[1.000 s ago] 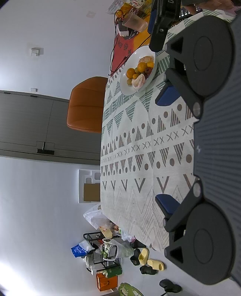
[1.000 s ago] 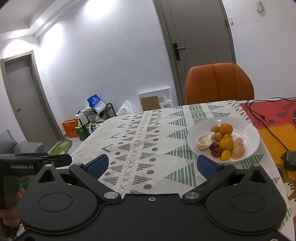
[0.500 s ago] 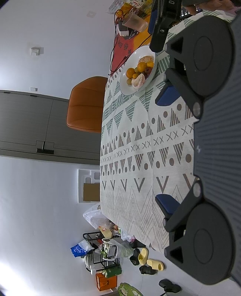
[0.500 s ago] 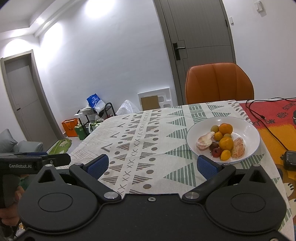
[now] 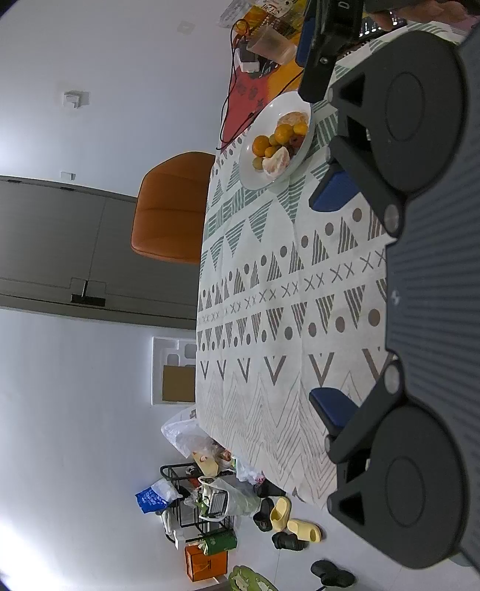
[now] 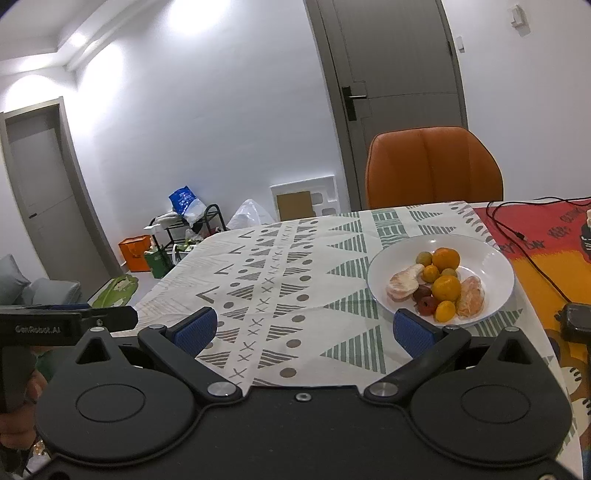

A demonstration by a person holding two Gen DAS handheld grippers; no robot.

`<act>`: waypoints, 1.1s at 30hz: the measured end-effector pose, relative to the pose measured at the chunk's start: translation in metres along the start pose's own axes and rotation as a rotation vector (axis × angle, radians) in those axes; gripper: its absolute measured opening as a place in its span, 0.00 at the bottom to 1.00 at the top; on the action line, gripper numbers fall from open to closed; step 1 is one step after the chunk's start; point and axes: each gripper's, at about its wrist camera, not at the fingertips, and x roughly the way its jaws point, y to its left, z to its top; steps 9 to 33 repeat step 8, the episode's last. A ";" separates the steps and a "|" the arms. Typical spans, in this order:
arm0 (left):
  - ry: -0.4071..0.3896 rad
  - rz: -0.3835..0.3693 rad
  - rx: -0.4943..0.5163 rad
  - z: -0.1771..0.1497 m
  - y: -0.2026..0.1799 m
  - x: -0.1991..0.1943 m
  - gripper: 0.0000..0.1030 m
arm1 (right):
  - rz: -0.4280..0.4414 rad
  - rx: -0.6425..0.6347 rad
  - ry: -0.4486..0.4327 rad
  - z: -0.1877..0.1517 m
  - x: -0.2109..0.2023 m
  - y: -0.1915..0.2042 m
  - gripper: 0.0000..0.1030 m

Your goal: Organize fruits

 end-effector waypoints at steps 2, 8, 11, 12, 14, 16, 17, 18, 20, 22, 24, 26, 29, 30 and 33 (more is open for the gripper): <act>-0.002 0.000 0.002 0.000 -0.001 0.000 0.98 | -0.001 0.002 0.000 -0.001 0.000 0.000 1.00; -0.017 -0.001 0.005 0.000 -0.001 -0.002 0.98 | -0.001 0.002 0.003 -0.002 0.002 -0.001 1.00; -0.017 -0.001 0.005 0.000 -0.001 -0.002 0.98 | -0.001 0.002 0.003 -0.002 0.002 -0.001 1.00; -0.017 -0.001 0.005 0.000 -0.001 -0.002 0.98 | -0.001 0.002 0.003 -0.002 0.002 -0.001 1.00; -0.017 -0.001 0.005 0.000 -0.001 -0.002 0.98 | -0.001 0.002 0.003 -0.002 0.002 -0.001 1.00; -0.017 -0.001 0.005 0.000 -0.001 -0.002 0.98 | -0.001 0.002 0.003 -0.002 0.002 -0.001 1.00; -0.017 -0.001 0.005 0.000 -0.001 -0.002 0.98 | -0.001 0.002 0.003 -0.002 0.002 -0.001 1.00; -0.017 -0.001 0.005 0.000 -0.001 -0.002 0.98 | -0.001 0.002 0.003 -0.002 0.002 -0.001 1.00; -0.017 -0.001 0.005 0.000 -0.001 -0.002 0.98 | -0.001 0.002 0.003 -0.002 0.002 -0.001 1.00; -0.017 -0.001 0.005 0.000 -0.001 -0.002 0.98 | -0.001 0.002 0.003 -0.002 0.002 -0.001 1.00; -0.017 -0.001 0.005 0.000 -0.001 -0.002 0.98 | -0.001 0.002 0.003 -0.002 0.002 -0.001 1.00; -0.017 -0.001 0.005 0.000 -0.001 -0.002 0.98 | -0.001 0.002 0.003 -0.002 0.002 -0.001 1.00; -0.017 -0.001 0.005 0.000 -0.001 -0.002 0.98 | -0.001 0.002 0.003 -0.002 0.002 -0.001 1.00; -0.017 -0.001 0.005 0.000 -0.001 -0.002 0.98 | -0.001 0.002 0.003 -0.002 0.002 -0.001 1.00; -0.017 -0.001 0.005 0.000 -0.001 -0.002 0.98 | -0.001 0.002 0.003 -0.002 0.002 -0.001 1.00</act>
